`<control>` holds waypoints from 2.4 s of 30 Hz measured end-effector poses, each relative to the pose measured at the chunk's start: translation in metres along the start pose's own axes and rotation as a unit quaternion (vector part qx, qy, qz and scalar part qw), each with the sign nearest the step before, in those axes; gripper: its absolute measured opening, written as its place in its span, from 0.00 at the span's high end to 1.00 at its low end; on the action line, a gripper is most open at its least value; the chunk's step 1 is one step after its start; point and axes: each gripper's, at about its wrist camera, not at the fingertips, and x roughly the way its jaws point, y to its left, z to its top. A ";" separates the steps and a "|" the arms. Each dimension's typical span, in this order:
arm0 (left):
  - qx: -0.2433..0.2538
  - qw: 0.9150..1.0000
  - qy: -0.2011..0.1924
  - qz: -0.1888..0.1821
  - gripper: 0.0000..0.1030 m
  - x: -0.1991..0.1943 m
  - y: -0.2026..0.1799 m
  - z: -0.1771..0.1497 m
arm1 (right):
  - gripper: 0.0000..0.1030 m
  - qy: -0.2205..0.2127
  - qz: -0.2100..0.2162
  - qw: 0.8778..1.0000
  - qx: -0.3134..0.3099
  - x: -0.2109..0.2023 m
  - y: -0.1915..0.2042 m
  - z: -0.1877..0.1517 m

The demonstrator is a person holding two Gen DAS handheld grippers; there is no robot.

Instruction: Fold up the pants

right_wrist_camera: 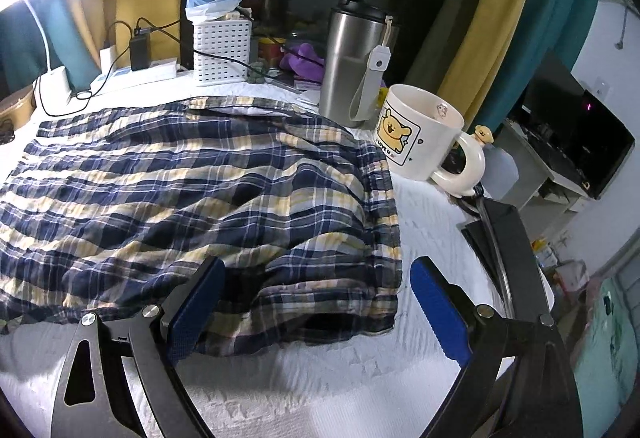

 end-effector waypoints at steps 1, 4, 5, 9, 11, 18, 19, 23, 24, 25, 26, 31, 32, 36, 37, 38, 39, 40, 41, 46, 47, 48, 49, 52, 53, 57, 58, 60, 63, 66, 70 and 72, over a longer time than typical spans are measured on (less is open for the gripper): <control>0.004 1.000 -0.012 0.008 0.99 -0.006 -0.001 0.001 | 0.08 0.000 0.001 1.000 -0.001 0.000 0.001 0.000; -0.004 0.999 -0.040 0.020 0.99 -0.027 0.005 0.006 | 0.08 -0.002 0.004 1.000 -0.004 -0.001 0.004 0.001; -0.006 0.999 -0.043 0.025 0.99 -0.031 0.007 0.007 | 0.08 -0.003 0.006 1.000 -0.005 -0.001 0.006 0.001; -0.011 0.998 -0.030 0.051 0.99 -0.026 0.020 0.003 | 0.08 0.000 0.015 1.000 -0.009 0.003 0.013 0.001; -0.027 0.998 0.003 0.051 0.99 -0.010 0.026 -0.003 | 0.08 0.007 0.020 1.000 -0.014 0.007 0.018 -0.001; -0.064 0.997 0.013 0.036 0.82 -0.022 0.037 0.004 | 0.08 0.016 0.016 1.000 -0.009 0.014 0.012 -0.006; -0.066 0.997 0.007 0.041 0.61 -0.027 0.039 0.007 | 0.08 0.014 0.013 1.000 -0.004 0.014 0.007 -0.006; -0.065 0.996 -0.027 0.056 0.47 -0.045 0.046 0.024 | 0.08 0.010 0.002 1.000 0.014 0.016 -0.007 -0.006; -0.061 0.996 -0.031 0.061 0.47 -0.045 0.048 0.030 | 0.08 0.010 -0.002 1.000 0.021 0.017 -0.011 -0.007; -0.054 0.996 -0.037 0.067 0.47 -0.044 0.047 0.039 | 0.08 0.009 -0.005 1.000 0.027 0.017 -0.015 -0.007; -0.047 0.996 -0.042 0.068 0.47 -0.042 0.048 0.044 | 0.08 0.008 -0.008 0.999 0.034 0.017 -0.019 -0.007; -0.005 0.997 -0.040 0.066 0.47 -0.011 0.036 0.077 | 0.08 0.010 -0.014 0.998 0.068 0.022 -0.038 -0.014; 0.004 0.997 -0.037 0.066 0.47 -0.003 0.032 0.083 | 0.08 0.012 -0.012 0.997 0.079 0.023 -0.043 -0.016; 0.032 0.997 -0.024 0.069 0.47 0.028 0.026 0.104 | 0.08 0.032 0.035 0.989 0.137 0.038 -0.057 -0.025; 0.035 0.997 -0.021 0.069 0.47 0.034 0.025 0.107 | 0.08 0.037 0.047 0.988 0.145 0.043 -0.058 -0.026; 0.037 0.997 -0.016 0.069 0.47 0.042 0.026 0.111 | 0.08 0.038 0.054 0.987 0.147 0.045 -0.057 -0.026; 0.037 0.997 -0.010 0.069 0.47 0.048 0.027 0.115 | 0.09 0.037 0.063 0.987 0.144 0.048 -0.055 -0.025; 0.038 0.997 -0.003 0.068 0.48 0.056 0.028 0.118 | 0.11 0.037 0.069 0.987 0.141 0.050 -0.053 -0.024; 0.038 0.997 0.001 0.067 0.49 0.062 0.029 0.121 | 0.22 0.038 0.077 0.987 0.137 0.053 -0.050 -0.023; 0.063 0.994 0.025 0.084 0.98 0.087 0.027 0.130 | 0.56 0.033 0.079 0.991 0.100 0.059 -0.035 -0.012; 0.065 0.994 0.025 0.090 1.00 0.089 0.028 0.130 | 0.63 0.031 0.079 0.991 0.099 0.060 -0.035 -0.010; 0.065 0.993 0.021 0.094 1.00 0.089 0.029 0.131 | 0.64 0.030 0.079 0.992 0.099 0.061 -0.036 -0.009; 0.061 0.993 0.017 0.102 1.00 0.088 0.031 0.133 | 0.65 0.029 0.076 0.992 0.098 0.062 -0.037 -0.008; 0.047 0.990 0.004 0.129 1.00 0.083 0.045 0.137 | 0.66 0.028 0.066 0.993 0.093 0.066 -0.039 -0.002; 0.043 0.990 0.007 0.133 1.00 0.084 0.052 0.137 | 0.66 0.026 0.062 0.994 0.092 0.066 -0.039 -0.001; 0.011 0.994 0.015 0.107 1.00 0.080 0.063 0.139 | 0.66 0.030 0.052 0.995 0.085 0.067 -0.039 0.002; 0.006 0.996 0.007 0.091 1.00 0.075 0.061 0.141 | 0.66 0.031 0.049 0.995 0.084 0.066 -0.038 0.002; 0.009 0.997 -0.002 0.080 0.99 0.071 0.056 0.143 | 0.63 0.032 0.045 0.995 0.084 0.064 -0.038 0.002; 0.018 0.997 -0.008 0.078 0.77 0.071 0.047 0.144 | 0.50 0.030 0.034 0.995 0.087 0.058 -0.042 0.000; 0.016 0.997 -0.011 0.070 0.66 0.070 0.045 0.143 | 0.25 0.019 0.021 0.995 0.096 0.048 -0.050 0.000; 0.017 0.997 -0.020 0.076 0.66 0.067 0.040 0.143 | 0.18 0.009 0.009 0.995 0.103 0.041 -0.059 -0.001; 0.010 0.996 -0.036 0.080 0.66 0.061 0.040 0.145 | 0.18 0.008 0.008 0.994 0.106 0.040 -0.061 -0.001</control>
